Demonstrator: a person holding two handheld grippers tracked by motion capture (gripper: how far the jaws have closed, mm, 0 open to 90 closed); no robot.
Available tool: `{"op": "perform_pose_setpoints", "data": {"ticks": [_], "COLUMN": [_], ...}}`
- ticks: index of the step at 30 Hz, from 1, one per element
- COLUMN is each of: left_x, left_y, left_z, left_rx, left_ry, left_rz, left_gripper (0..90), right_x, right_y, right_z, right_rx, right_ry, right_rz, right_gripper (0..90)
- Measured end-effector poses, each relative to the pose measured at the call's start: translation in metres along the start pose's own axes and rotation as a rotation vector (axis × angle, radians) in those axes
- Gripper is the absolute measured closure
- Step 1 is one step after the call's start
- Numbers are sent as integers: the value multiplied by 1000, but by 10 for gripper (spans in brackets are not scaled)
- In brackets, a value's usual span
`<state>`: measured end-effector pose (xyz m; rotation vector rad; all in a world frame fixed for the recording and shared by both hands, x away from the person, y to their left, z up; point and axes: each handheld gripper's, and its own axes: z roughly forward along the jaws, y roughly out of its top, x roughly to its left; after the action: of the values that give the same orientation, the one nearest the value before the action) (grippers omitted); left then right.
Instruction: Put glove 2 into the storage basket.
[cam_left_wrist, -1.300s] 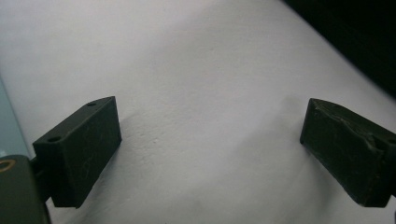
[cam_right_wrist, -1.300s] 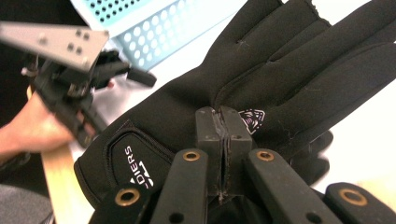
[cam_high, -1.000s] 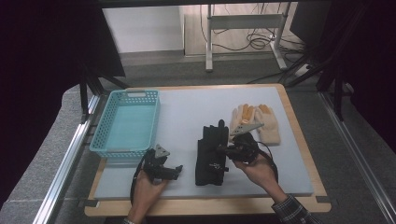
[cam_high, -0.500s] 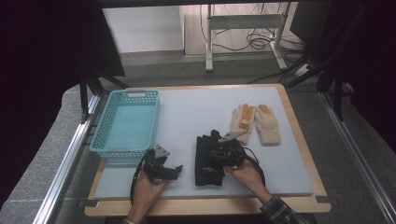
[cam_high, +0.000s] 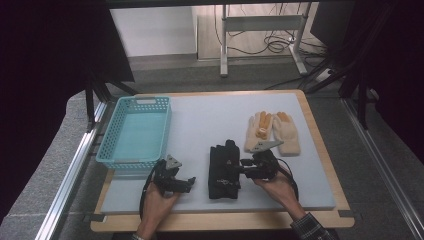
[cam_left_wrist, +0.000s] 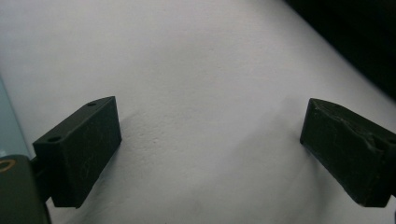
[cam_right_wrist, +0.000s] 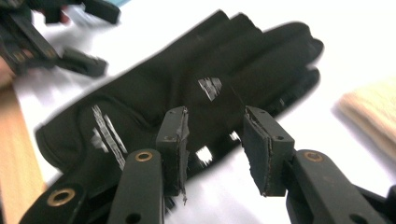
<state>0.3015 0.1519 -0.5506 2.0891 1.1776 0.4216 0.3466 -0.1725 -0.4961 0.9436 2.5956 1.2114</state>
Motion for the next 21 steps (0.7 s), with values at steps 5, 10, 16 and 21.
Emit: {"op": "perform_pose_setpoints", "data": {"ticks": [5,10,16,21], "left_x": [0,1,10,14], "left_y": [-1,-7,-15,-18], "left_z": [-2,-8,-15,-18], "left_rx": [-2,8,16,14], "left_ry": [11,10,22,16], "left_rz": [-10,-11,-21,-1], "left_gripper": [56,57,30,25], "right_x": [1,5,14,26], "right_y": [-19,-32,-36,-29], "right_z": [-3,2,14,25], "right_rx": [12,45,43,45], "right_ry": [-43,-17,14,23], "right_rz": [-36,-60,-75,-106], "right_gripper": [785,883,884,883]}}
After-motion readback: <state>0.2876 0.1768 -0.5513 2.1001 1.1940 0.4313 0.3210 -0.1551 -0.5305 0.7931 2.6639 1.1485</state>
